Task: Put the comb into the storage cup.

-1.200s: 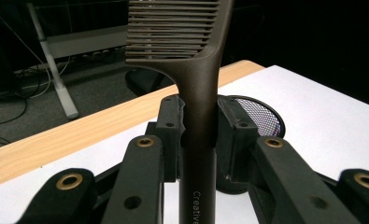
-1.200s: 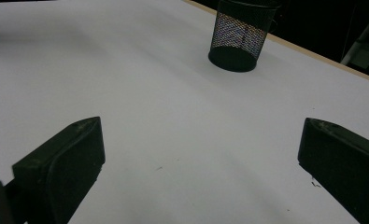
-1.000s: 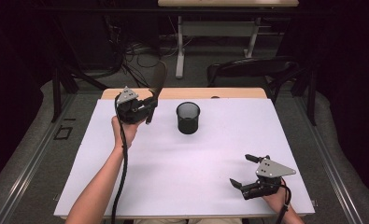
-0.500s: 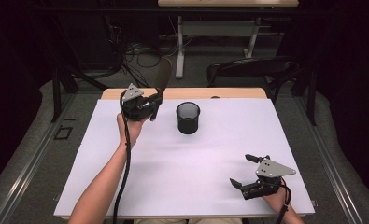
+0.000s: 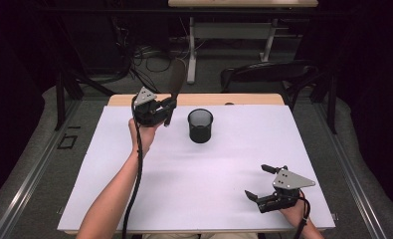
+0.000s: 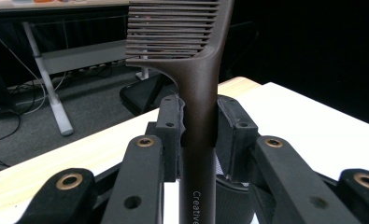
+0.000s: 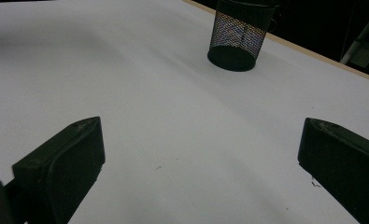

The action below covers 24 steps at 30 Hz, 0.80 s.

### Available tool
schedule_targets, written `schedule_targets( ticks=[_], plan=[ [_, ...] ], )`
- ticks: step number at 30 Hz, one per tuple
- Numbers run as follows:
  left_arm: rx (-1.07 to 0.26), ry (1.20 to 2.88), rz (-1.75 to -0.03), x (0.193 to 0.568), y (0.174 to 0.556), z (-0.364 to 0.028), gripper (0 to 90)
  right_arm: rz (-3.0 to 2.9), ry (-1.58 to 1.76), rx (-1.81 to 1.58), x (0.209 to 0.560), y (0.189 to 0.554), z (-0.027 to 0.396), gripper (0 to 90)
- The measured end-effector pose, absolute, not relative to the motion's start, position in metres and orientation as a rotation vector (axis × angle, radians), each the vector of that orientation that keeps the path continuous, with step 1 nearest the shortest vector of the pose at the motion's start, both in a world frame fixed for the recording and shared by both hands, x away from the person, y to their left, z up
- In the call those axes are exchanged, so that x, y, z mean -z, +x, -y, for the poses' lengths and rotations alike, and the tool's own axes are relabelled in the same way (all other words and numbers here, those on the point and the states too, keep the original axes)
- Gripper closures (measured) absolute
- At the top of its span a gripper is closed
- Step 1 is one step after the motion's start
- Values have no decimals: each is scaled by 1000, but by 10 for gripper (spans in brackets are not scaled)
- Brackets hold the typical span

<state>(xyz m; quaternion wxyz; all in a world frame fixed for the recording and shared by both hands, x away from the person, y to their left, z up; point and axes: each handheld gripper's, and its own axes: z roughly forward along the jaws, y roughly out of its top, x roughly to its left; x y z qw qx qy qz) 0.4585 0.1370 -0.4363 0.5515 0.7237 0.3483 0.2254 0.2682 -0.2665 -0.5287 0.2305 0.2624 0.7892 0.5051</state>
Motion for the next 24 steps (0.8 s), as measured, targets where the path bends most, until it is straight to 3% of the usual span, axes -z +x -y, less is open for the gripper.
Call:
schedule_targets(
  ticks=[24],
  plan=[
    [-519, 1682, -805, 429, 466, -116, 726, -2172, 725, -1389, 529, 269, 267, 3]
  ],
)
